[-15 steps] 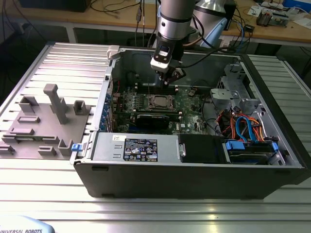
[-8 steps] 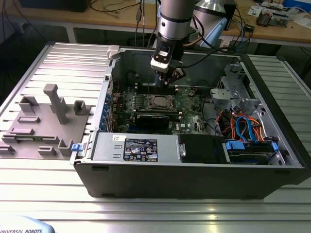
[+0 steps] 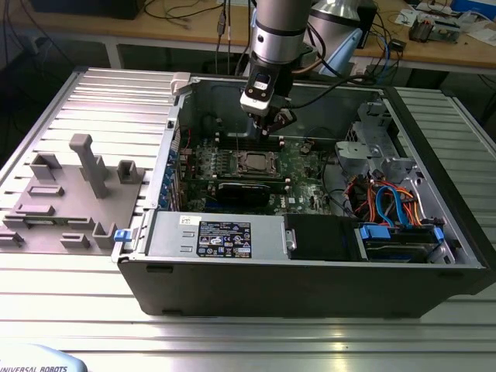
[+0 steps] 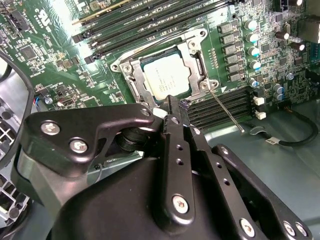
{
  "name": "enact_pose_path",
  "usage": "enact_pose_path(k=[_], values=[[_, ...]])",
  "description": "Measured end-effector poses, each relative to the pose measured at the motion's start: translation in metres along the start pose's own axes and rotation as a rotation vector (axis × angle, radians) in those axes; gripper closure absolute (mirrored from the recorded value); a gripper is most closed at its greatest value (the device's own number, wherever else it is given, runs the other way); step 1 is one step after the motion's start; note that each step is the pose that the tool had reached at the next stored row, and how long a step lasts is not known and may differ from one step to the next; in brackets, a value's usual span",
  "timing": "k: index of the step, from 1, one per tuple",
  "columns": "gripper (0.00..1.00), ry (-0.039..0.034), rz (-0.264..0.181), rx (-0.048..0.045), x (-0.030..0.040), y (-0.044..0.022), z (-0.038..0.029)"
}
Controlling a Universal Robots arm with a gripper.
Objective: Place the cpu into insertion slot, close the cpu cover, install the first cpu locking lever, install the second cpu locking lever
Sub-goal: 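Install the first cpu locking lever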
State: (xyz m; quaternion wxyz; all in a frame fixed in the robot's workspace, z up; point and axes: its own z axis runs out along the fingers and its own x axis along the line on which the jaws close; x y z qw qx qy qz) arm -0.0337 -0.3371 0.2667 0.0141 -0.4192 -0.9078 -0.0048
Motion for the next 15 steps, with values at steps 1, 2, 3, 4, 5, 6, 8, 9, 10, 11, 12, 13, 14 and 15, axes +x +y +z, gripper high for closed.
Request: enact_pose_path(k=[1, 2, 3, 4, 5, 6, 8, 9, 10, 11, 12, 13, 14, 15], values=[[0.89, 0.0, -0.01, 0.0004, 0.0, 0.0, 0.0], [0.89, -0.0001, -0.022, 0.0008, 0.0, 0.0, 0.0], [0.89, -0.0002, -0.057, 0.0018, 0.0, 0.0, 0.0001], [0.89, -0.0003, -0.084, 0.0026, 0.0, 0.0, 0.0001], [0.89, -0.0004, -0.105, 0.0032, 0.0, 0.0, 0.0002], [0.89, -0.0007, -0.115, 0.0032, 0.0, 0.0, 0.0002], [0.89, -0.0047, -0.124, -0.0012, 0.0003, -0.0003, 0.0004], [0.89, -0.0095, -0.128, -0.0064, 0.0005, -0.0005, 0.0004], [0.89, -0.0105, -0.132, -0.0078, 0.0005, -0.0006, 0.0003], [0.89, -0.0099, -0.142, -0.0093, 0.0005, -0.0006, 0.0002], [0.89, -0.0086, -0.154, -0.0102, 0.0006, -0.0006, 0.0002], [0.89, -0.0075, -0.168, -0.011, 0.0006, -0.0006, 0.0002], [0.89, -0.0067, -0.192, -0.0112, 0.0006, -0.0006, 0.0003], [0.89, -0.0062, -0.229, -0.0103, 0.0006, -0.0006, 0.0003]])
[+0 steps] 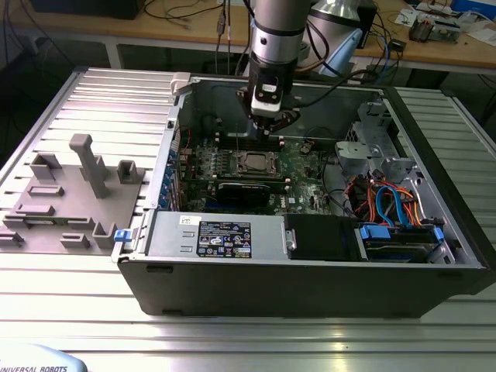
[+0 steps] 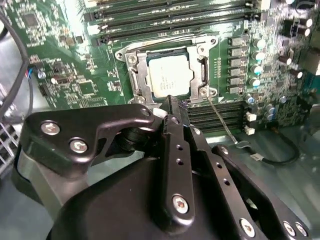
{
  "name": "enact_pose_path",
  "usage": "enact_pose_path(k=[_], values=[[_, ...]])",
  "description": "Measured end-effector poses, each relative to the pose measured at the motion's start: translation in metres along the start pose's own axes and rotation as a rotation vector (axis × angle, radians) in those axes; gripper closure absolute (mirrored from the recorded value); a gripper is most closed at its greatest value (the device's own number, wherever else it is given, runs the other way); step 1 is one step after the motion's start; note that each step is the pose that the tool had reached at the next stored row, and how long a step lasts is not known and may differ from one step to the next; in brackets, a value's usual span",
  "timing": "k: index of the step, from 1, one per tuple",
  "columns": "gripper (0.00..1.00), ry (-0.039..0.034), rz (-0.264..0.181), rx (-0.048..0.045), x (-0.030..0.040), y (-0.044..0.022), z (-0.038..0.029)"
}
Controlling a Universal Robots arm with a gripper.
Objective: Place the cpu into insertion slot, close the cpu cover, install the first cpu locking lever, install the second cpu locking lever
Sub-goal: 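Install the first cpu locking lever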
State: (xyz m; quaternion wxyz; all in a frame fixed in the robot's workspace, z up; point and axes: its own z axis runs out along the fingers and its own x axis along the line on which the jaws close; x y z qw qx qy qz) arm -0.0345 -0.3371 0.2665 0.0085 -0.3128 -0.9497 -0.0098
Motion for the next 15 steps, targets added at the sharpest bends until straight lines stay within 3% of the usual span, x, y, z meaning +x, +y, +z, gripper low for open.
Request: enact_pose_path(k=[3, 11, 13, 15], values=[[0.89, 0.0014, -0.107, 0.0025, 0.0, 0.0, 0.0001], [0.89, 0.0027, -0.254, 0.0052, 0.0, 0.0, 0.0006], [0.89, -0.0068, -0.277, 0.0003, -0.0001, 0.0, 0.0007], [0.89, -0.0262, -0.297, -0.0103, 0.0, 0.0, 0.0008]])
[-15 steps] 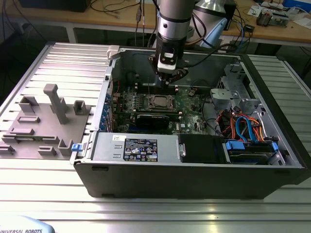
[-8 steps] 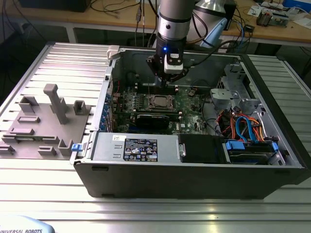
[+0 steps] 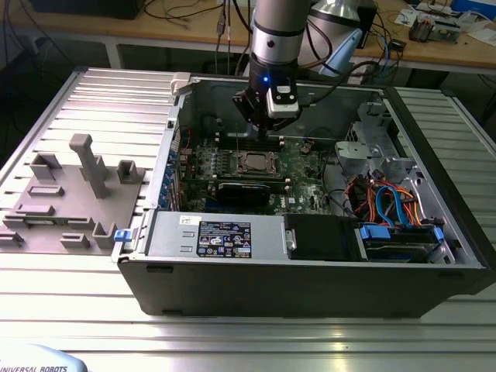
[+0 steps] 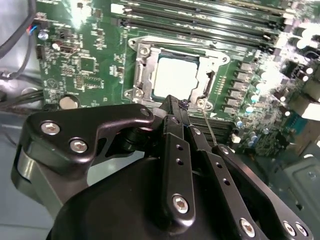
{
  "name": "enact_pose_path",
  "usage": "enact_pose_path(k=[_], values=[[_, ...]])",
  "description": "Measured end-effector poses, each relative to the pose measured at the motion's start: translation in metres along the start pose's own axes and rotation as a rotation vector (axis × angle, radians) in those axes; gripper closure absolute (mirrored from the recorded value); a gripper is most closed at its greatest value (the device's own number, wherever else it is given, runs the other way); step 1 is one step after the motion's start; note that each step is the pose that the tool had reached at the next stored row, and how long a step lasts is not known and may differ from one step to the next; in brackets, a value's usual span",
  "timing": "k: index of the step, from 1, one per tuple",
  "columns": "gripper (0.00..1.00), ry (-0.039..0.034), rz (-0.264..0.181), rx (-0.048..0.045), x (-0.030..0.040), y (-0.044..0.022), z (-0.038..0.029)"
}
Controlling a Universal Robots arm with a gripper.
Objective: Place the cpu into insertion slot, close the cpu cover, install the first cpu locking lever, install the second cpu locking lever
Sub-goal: 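Install the first cpu locking lever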
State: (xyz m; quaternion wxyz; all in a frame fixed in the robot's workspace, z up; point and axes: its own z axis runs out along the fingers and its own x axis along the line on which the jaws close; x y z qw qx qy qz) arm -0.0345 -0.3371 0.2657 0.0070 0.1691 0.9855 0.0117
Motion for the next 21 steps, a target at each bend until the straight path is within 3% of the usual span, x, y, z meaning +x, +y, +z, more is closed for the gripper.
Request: enact_pose_path(k=[1, 5, 13, 21], values=[[0.89, -0.0054, -0.022, -0.0025, 0.0, 0.0, 0.0], [0.89, -0.0026, -0.132, -0.0042, 0.0, 0.0, 0.0], [0.89, 0.002, -0.304, -0.0063, 0.0, 0.0, 0.0008], [0.89, 0.0024, -0.315, -0.0065, 0.0, 0.0, 0.0008]])
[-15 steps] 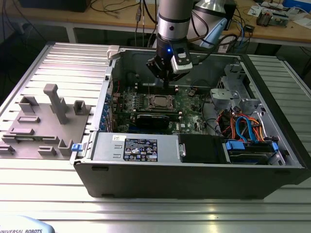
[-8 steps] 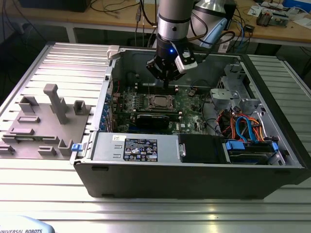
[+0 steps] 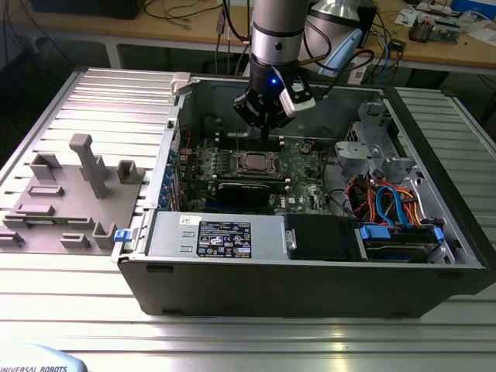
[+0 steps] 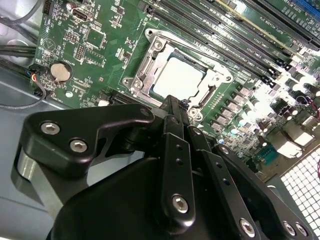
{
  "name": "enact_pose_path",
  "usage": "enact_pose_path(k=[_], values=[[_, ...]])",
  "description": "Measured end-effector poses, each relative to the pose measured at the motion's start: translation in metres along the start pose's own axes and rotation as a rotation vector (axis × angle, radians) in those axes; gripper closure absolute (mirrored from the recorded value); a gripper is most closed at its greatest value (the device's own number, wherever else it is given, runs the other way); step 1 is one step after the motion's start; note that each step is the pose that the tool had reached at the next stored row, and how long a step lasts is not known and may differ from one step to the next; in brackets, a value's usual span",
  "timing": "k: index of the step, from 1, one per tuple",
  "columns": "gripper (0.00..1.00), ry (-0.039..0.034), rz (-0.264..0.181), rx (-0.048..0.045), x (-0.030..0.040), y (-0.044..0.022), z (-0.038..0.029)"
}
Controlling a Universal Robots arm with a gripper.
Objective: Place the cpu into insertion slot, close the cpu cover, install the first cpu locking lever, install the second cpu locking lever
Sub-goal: 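Install the first cpu locking lever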
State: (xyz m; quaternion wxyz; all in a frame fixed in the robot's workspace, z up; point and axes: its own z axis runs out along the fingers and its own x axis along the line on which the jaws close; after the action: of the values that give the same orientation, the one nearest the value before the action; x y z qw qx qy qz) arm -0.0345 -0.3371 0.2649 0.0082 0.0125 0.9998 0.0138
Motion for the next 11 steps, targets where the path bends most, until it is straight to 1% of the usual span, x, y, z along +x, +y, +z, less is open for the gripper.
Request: enact_pose_path(k=[5, 6, 9, 11], values=[[0.89, 0.0, -0.002, -0.0001, 0.0, 0.0, 0.0], [0.89, 0.0002, -0.008, -0.0002, 0.0, 0.0, 0.0], [0.89, 0.0013, -0.05, -0.0009, 0.0, 0.0, 0.0001], [0.89, 0.0015, -0.056, -0.001, 0.0003, 0.0, 0.0001]])
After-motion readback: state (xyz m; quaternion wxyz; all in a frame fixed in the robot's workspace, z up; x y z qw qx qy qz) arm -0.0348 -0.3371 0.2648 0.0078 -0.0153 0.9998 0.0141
